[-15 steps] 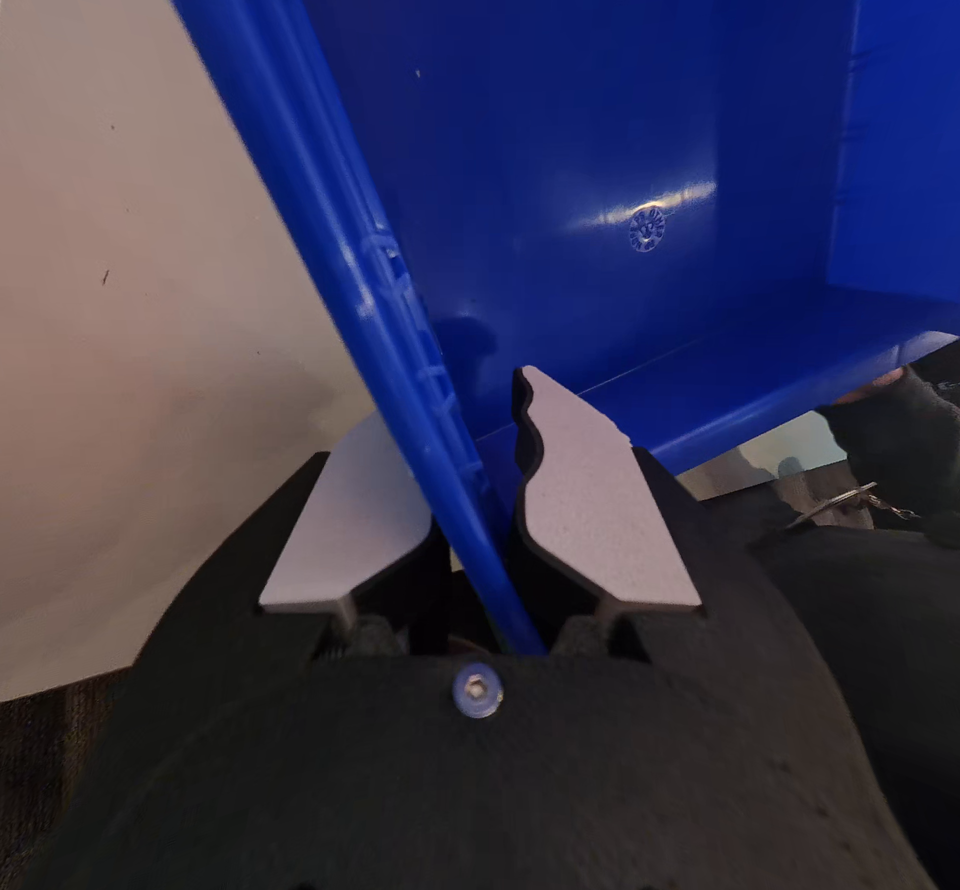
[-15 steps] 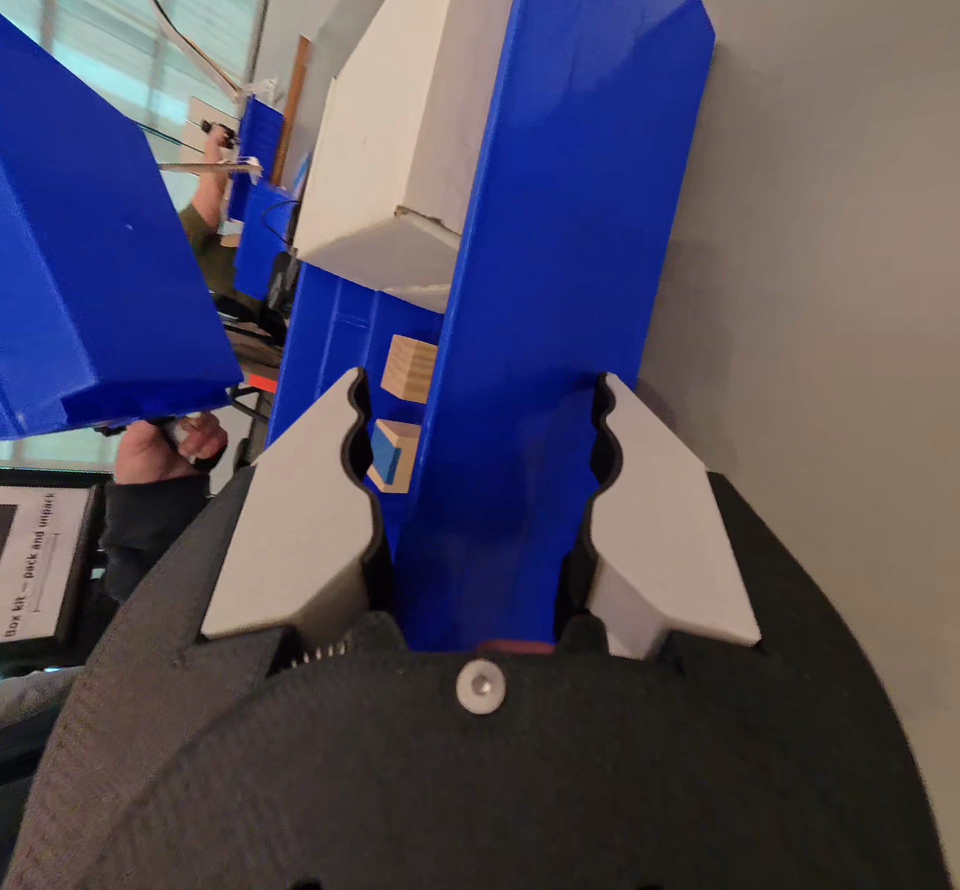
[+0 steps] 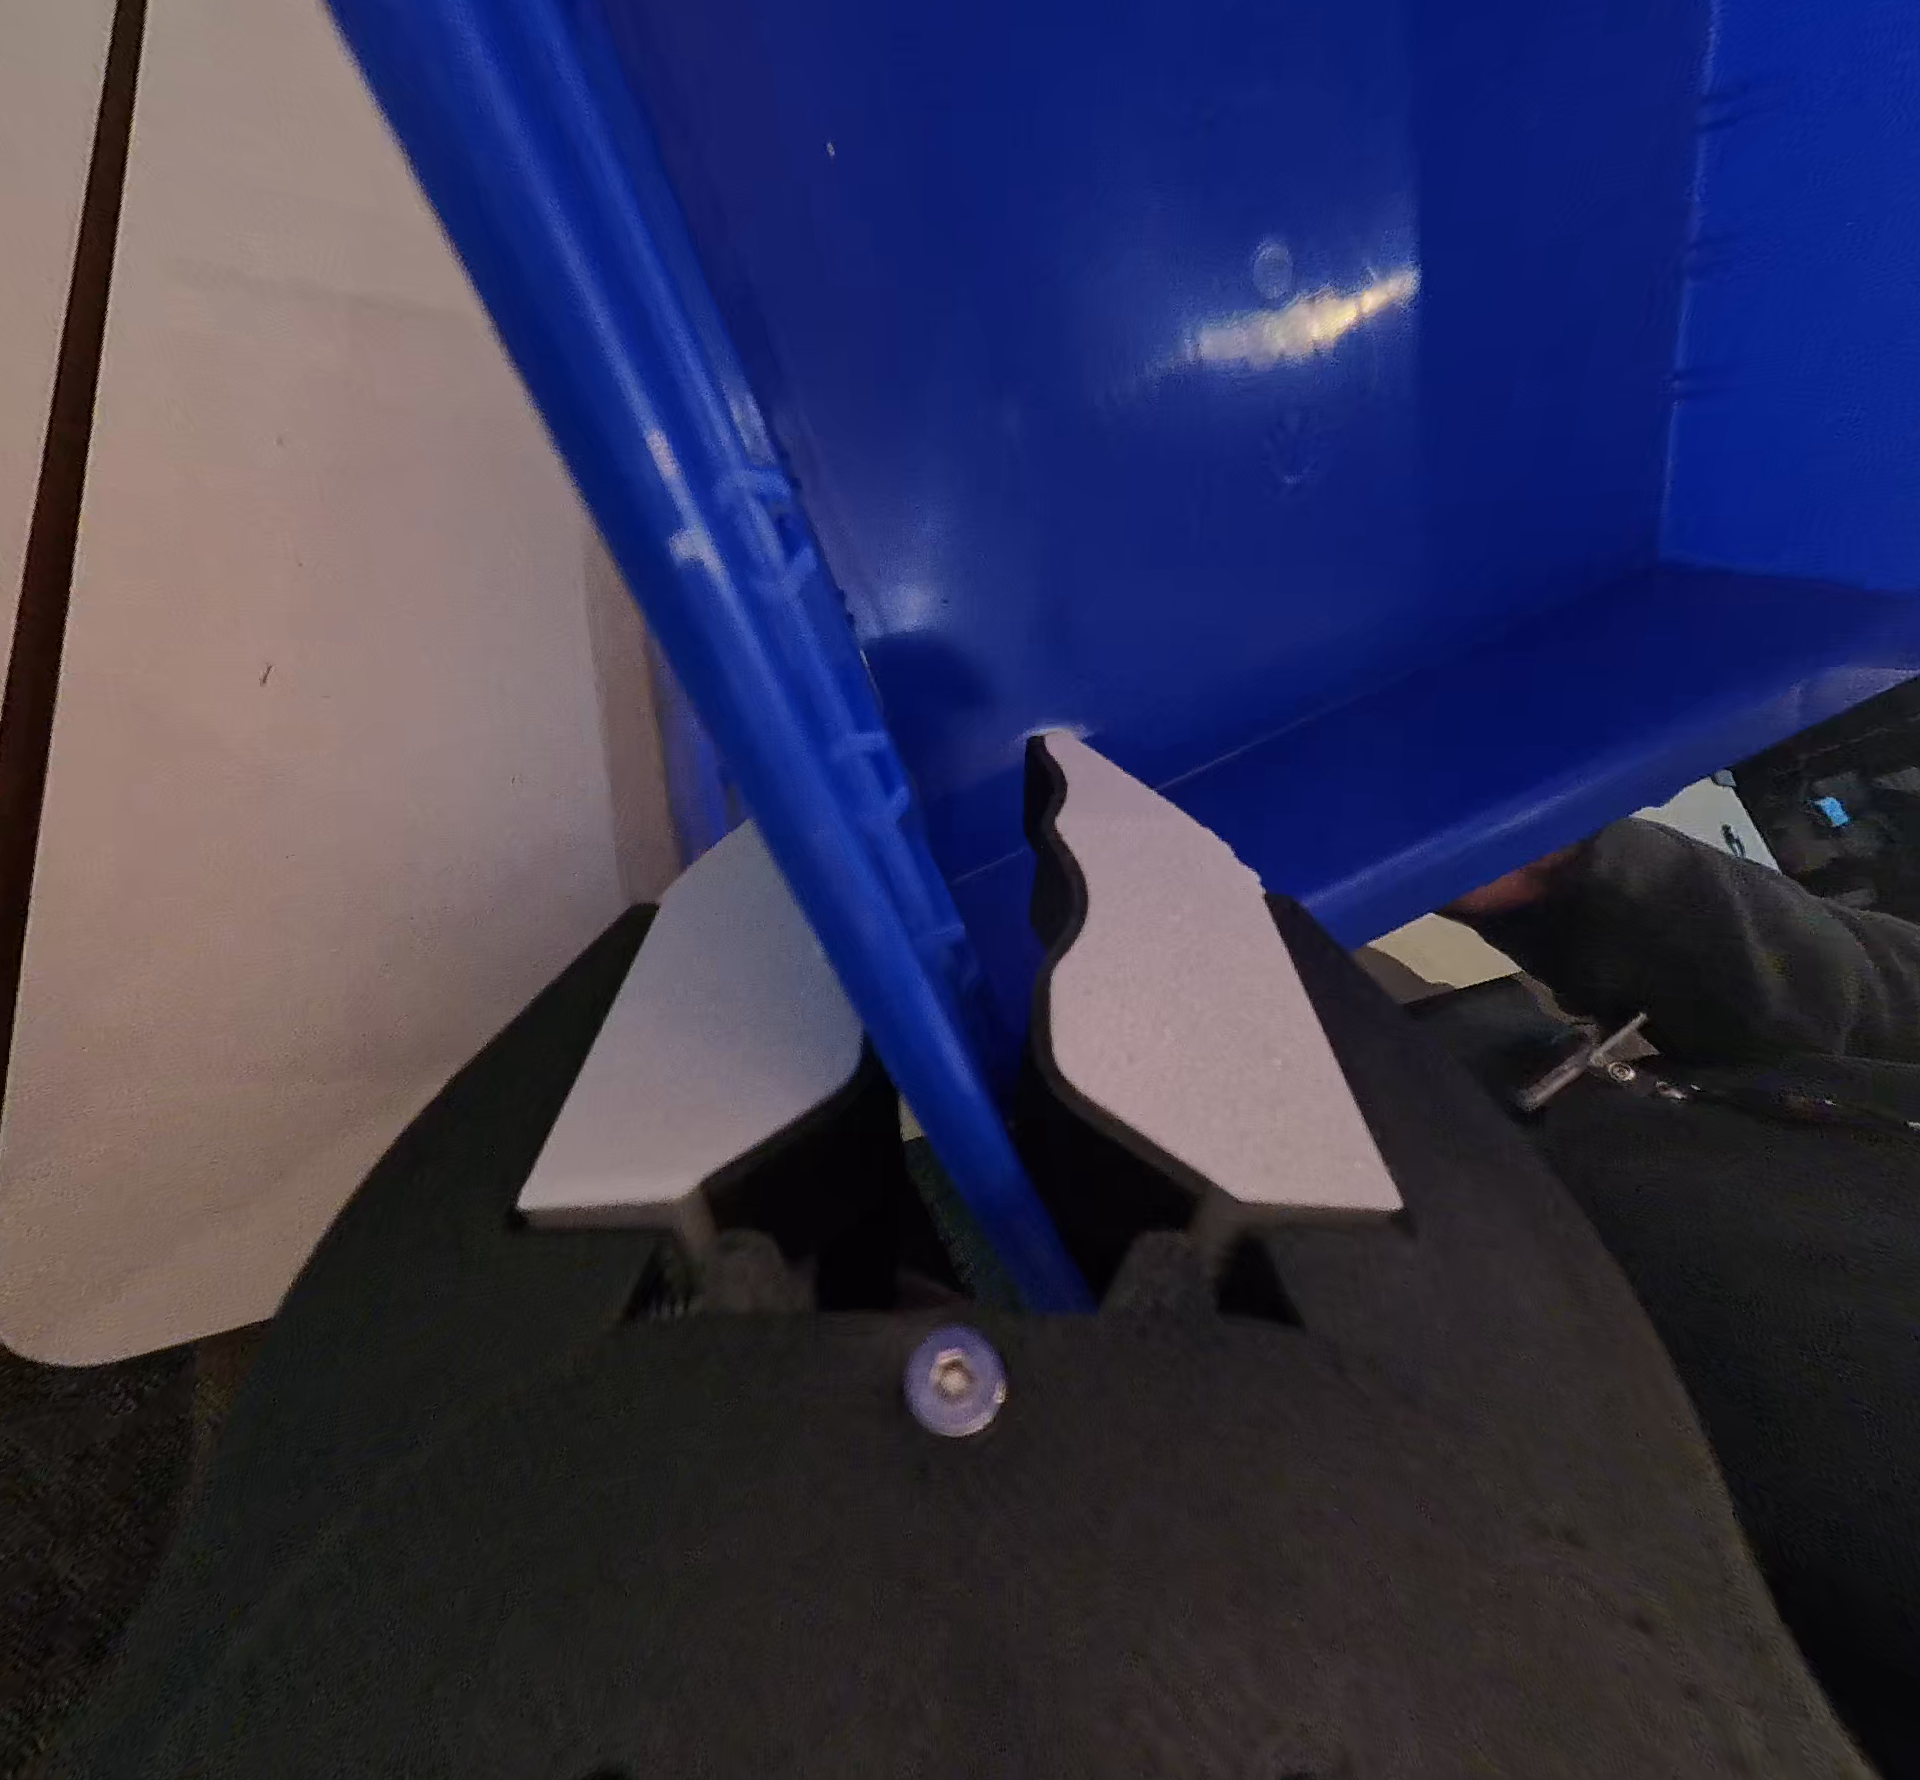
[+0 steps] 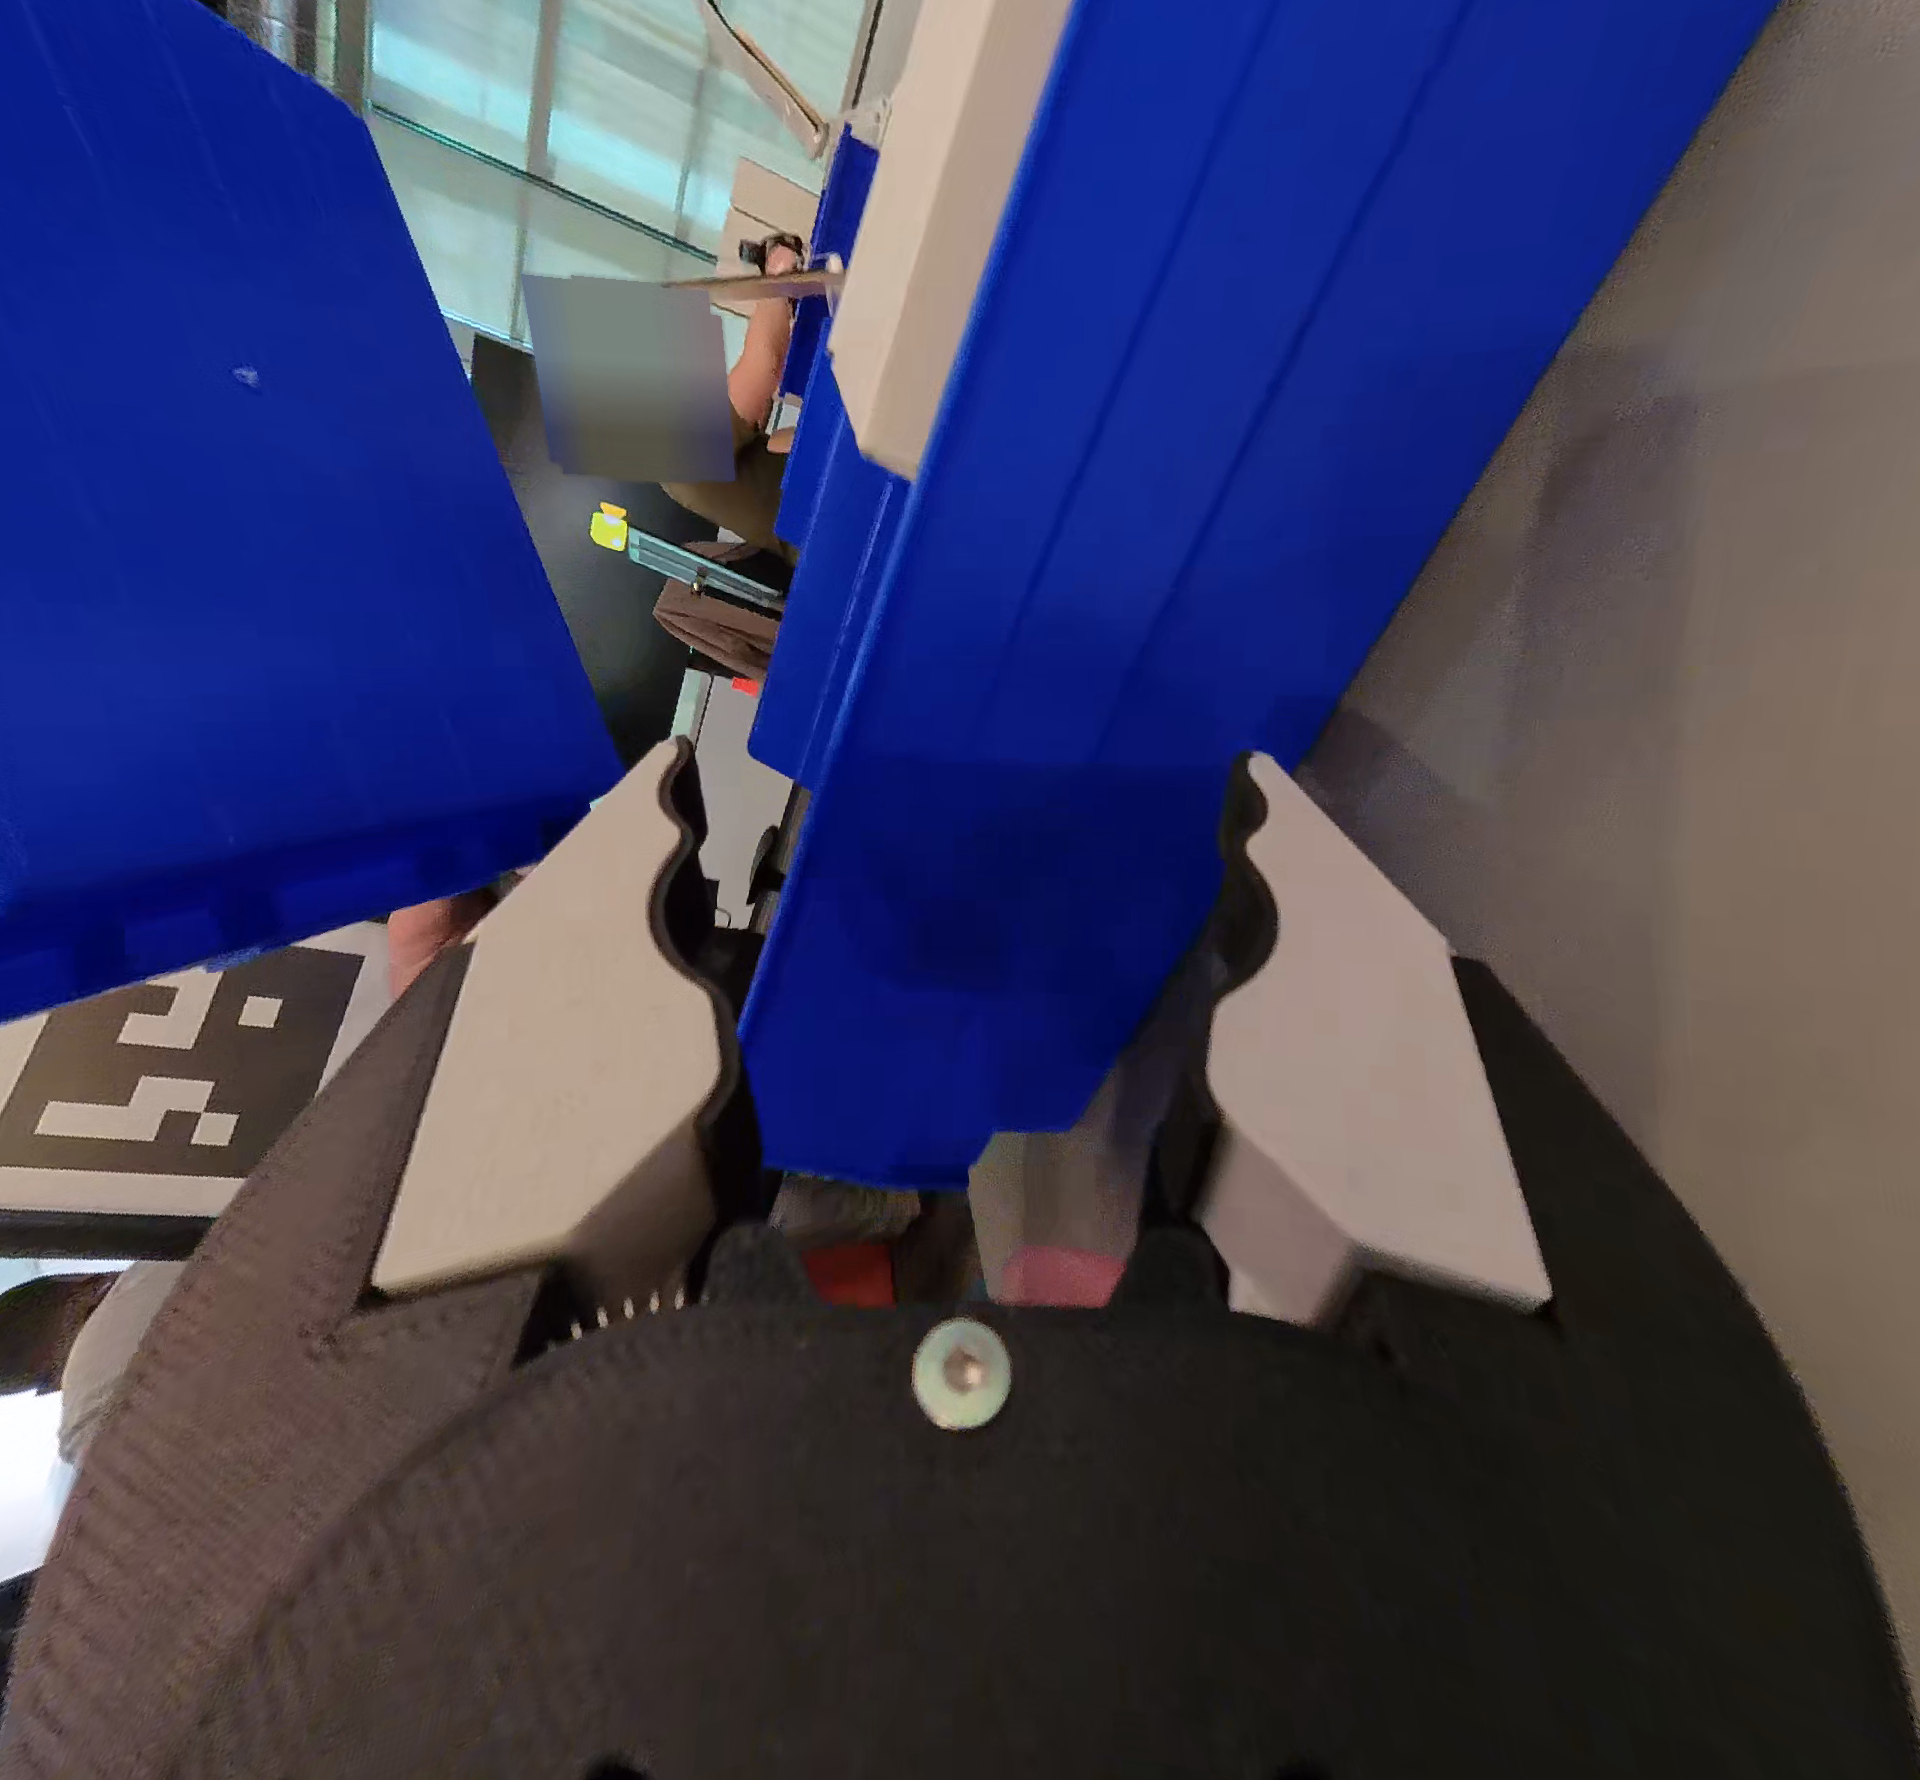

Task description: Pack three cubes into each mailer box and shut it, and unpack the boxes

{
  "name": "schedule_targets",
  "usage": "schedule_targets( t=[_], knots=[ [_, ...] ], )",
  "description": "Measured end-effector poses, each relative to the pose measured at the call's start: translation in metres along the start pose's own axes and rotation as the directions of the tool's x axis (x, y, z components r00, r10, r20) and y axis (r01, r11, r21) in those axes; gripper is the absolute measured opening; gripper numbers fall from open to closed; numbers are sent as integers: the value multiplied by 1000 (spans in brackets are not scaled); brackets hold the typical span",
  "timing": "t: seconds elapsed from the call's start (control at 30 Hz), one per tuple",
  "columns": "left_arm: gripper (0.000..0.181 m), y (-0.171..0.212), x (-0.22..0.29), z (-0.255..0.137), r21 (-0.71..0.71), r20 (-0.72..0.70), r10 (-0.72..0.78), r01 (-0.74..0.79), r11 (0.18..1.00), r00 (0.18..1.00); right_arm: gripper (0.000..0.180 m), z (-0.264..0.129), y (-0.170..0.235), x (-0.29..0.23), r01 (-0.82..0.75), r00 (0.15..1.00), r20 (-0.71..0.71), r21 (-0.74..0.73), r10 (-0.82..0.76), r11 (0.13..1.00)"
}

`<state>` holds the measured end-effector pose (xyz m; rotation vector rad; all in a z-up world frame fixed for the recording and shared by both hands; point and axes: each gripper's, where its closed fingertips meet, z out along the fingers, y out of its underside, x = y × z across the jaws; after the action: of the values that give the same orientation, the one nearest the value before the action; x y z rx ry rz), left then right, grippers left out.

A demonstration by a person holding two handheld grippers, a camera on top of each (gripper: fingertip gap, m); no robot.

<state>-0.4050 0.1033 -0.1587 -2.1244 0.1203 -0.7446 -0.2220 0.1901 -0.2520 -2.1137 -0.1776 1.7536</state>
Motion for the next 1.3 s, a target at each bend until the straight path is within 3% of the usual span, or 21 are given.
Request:
schedule_targets(
  t=[0.1,0.2,0.4,0.57,0.77,0.93,1.0,1.17,1.27,1.3],
  knots=[
    [23,-2,14,7,-15,-1,31,-31,999,1000,99,-33,-23,-13,79,997,0,57,-79,995],
    [24,-5,37,27,-54,-24,72,-73,996,997,94,-91,-45,-49,184,981,49,107,-190,977],
    [25,-13,116,100,-152,-121,191,-209,966,974,100,-241,-69,-109,543,840,-164,221,-518,810],
    [25,7,201,179,-265,-236,297,-355,897,925,115,-326,-42,-135,684,723,-345,235,-598,691],
    [24,68,286,267,-385,-346,384,-502,774,856,121,-382,-1,-114,665,705,-497,214,-506,716],
    [24,126,328,320,-477,-409,392,-560,678,824,127,-414,17,-49,596,638,-669,116,-381,794],
    [25,145,339,333,-507,-419,402,-577,640,814,131,-429,21,-25,559,604,-728,95,-326,823],
    [27,180,359,352,-574,-439,374,-575,583,817,118,-462,22,24,491,508,-825,40,-249,870],
    [38,202,372,354,-607,-474,339,-581,543,812,118,-477,24,52,412,455,-862,-18,-223,911],
    [44,211,376,353,-625,-491,316,-581,522,812,108,-485,25,62,378,439,-874,-32,-210,925]
  ],
)
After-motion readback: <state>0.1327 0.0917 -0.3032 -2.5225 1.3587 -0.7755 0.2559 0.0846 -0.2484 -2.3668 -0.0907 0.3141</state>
